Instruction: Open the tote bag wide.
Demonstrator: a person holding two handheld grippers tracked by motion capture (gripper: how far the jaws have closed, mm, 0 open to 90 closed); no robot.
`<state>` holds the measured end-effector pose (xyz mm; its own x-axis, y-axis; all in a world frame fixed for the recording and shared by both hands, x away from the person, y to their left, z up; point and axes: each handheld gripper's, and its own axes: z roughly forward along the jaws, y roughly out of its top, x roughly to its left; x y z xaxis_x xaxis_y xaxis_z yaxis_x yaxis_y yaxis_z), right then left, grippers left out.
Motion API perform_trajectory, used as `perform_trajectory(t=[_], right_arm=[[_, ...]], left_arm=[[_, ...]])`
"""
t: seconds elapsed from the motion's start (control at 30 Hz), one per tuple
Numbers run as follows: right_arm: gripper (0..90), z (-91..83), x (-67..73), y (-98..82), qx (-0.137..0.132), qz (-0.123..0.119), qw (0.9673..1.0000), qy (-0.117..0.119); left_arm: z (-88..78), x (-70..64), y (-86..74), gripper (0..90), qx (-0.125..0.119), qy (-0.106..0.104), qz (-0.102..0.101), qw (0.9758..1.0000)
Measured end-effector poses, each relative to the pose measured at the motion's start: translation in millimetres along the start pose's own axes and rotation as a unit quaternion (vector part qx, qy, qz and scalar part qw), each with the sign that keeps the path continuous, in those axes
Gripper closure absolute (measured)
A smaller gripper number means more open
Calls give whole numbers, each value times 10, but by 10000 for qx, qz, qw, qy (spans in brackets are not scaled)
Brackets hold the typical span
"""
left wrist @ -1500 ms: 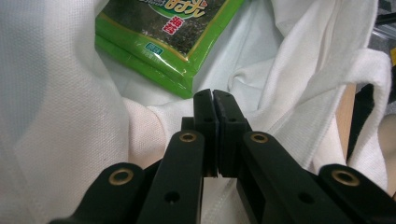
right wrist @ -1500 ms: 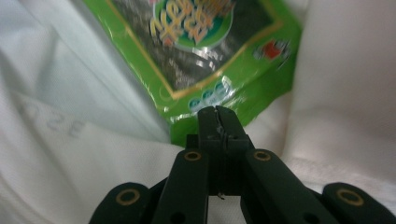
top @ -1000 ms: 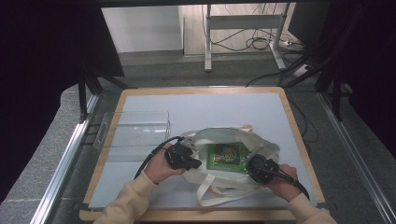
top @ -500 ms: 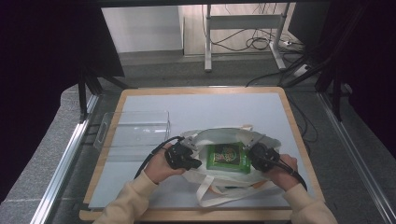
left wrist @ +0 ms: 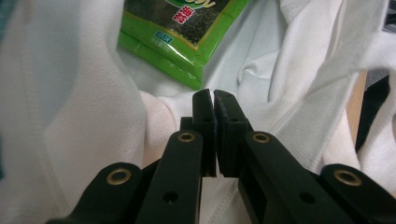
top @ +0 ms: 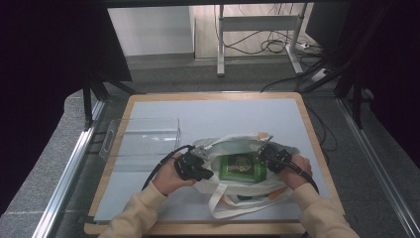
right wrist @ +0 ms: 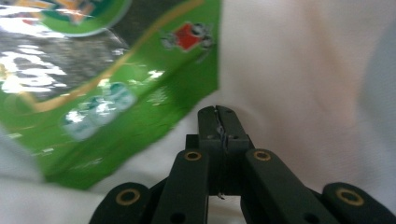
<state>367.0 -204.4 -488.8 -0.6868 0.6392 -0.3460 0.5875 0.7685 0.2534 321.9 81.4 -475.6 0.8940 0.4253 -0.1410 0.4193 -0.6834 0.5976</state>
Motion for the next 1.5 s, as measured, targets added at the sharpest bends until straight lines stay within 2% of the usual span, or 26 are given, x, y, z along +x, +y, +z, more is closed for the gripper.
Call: perform_trajectory(t=[0.1, 0.17, 0.4, 0.6, 0.83, 1.1, 1.3, 1.4, 1.5], right_arm=[[890, 11, -61, -2, -73, 84, 9998, -192], [890, 10, -101, -5, -148, 204, 9995, -170], [890, -17, -200, -40, -316, 356, 9988, -146], [890, -12, -292, -75, -454, 556, 9974, -5], [890, -9, -325, -96, -541, 704, 9960, 49], [890, -67, -277, -93, -593, 652, 9961, 40], [890, -192, -214, -93, -864, 613, 9940, 289], [890, -280, -145, -57, -1069, 542, 9918, 451], [890, -369, -73, 35, -1286, 358, 9886, 702]], left_arm=[[-5, 12, -9, 888, 12, 3, -34, 10000], [-5, 16, -16, 887, -3, -1, -48, 10000], [-7, 14, -22, 886, 6, 0, -57, 10000], [-10, 20, -29, 887, -30, -6, -95, 10000], [-9, 19, -31, 887, -20, -15, -88, 10000], [-8, 16, -25, 887, 7, -23, -75, 10000], [-1, 10, -20, 886, -7, -13, -40, 10000], [-2, 7, -13, 885, -2, -3, -28, 10000], [1, 0, -4, 886, -2, -4, -33, 10000]])
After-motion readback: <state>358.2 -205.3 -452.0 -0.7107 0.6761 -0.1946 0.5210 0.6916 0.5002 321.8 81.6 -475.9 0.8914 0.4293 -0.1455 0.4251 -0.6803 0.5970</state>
